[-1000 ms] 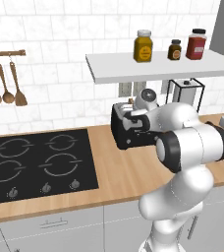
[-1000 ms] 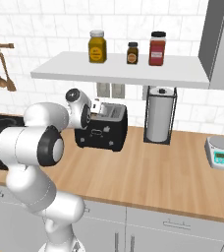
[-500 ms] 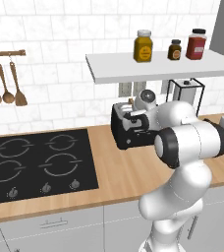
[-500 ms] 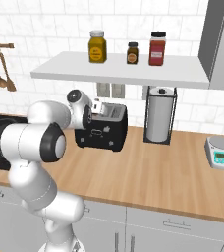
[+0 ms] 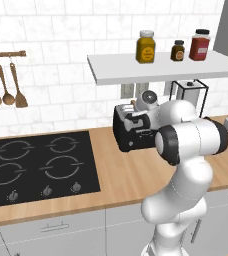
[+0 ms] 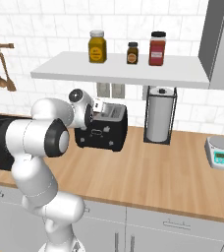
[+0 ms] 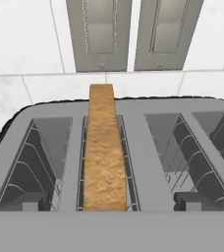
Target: Start the toaster. Once the lever pops up, take the bread to the plate on the dining counter.
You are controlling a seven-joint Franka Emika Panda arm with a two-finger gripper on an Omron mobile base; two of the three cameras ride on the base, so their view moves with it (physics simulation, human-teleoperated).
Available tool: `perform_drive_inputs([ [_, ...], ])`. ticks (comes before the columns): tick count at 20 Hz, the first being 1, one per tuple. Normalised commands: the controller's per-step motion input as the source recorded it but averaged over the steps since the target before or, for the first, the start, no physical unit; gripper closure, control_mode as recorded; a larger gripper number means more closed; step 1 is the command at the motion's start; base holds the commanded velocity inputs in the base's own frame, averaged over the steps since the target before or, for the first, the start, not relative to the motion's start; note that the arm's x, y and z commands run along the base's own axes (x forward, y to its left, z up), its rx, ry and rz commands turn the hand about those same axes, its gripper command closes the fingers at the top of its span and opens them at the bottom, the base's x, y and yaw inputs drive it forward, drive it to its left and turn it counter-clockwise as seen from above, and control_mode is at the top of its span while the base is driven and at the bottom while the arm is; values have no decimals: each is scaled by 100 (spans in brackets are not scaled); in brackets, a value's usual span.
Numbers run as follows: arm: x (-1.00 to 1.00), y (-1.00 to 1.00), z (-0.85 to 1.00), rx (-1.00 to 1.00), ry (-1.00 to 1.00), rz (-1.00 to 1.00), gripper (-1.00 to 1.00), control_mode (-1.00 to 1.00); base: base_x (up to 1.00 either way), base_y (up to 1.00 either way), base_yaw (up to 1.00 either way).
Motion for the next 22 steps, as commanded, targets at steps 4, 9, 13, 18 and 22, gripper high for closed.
perform_drive_inputs([
  [4, 8, 0, -1, 0, -2, 0, -100, -100, 0, 0, 0],
  [9, 7, 0, -2, 0, -2, 0, -100, -100, 0, 0, 0],
  [13, 1, 0, 0, 0, -3, 0, 100, -100, 0, 0, 0],
  [18, 0, 0, 0, 0, -5, 0, 100, -100, 0, 0, 0],
  [22, 0, 0, 0, 0, -9, 0, 100, -100, 0, 0, 0],
])
